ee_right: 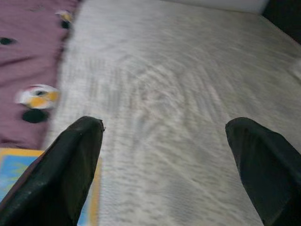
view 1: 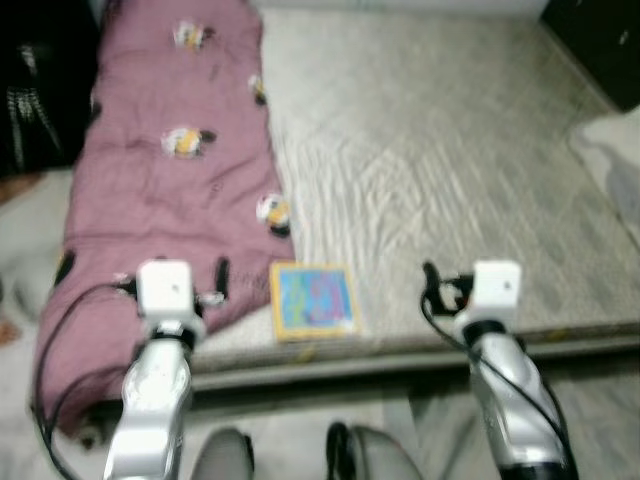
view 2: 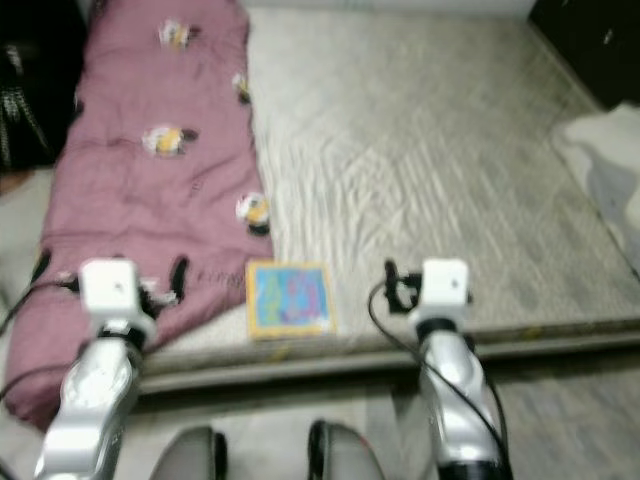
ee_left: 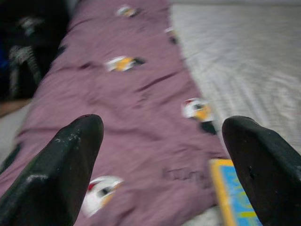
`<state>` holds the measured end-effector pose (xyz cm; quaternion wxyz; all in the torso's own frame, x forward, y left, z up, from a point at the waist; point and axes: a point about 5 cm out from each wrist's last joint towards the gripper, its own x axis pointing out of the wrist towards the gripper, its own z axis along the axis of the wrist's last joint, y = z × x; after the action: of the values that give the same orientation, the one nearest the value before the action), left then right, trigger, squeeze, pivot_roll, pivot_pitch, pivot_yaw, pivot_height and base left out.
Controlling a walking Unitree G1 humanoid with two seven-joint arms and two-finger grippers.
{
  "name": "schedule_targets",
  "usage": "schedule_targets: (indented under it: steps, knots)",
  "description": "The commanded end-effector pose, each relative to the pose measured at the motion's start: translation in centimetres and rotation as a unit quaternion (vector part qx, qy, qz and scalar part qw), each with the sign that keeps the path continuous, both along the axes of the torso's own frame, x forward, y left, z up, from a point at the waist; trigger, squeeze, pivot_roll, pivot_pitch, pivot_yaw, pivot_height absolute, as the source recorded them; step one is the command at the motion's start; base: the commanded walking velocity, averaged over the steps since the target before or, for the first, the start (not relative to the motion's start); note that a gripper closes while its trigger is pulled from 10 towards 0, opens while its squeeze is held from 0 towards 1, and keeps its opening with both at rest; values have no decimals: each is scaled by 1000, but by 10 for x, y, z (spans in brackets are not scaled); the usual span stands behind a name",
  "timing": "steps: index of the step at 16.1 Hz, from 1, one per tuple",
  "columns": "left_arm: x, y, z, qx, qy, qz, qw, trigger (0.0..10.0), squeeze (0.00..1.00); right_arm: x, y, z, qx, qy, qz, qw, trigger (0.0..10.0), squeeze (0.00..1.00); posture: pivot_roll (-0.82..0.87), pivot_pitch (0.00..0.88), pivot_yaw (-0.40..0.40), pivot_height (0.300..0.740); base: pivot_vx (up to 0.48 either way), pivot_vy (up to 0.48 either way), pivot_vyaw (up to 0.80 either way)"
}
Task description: Clean up the room
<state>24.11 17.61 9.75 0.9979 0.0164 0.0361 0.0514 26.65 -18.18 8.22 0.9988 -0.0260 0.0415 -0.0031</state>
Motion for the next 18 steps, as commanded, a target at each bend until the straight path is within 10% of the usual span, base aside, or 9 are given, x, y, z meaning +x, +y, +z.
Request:
schedule_targets:
  steps: [1, 18]
  knots:
    - [-1, -1, 1, -29, 0, 0, 1000, 10000, 0, -1, -6, 1, -9, 0, -7, 1000, 10000, 0, 45, 179, -65, 740, 0, 0, 0]
    - [-5, 4, -1, -16, 6, 5, 1000, 10000, 0, 2, -6, 5, -6, -9, -4, 1000, 10000, 0, 44, 216, -56, 740, 0, 0, 0]
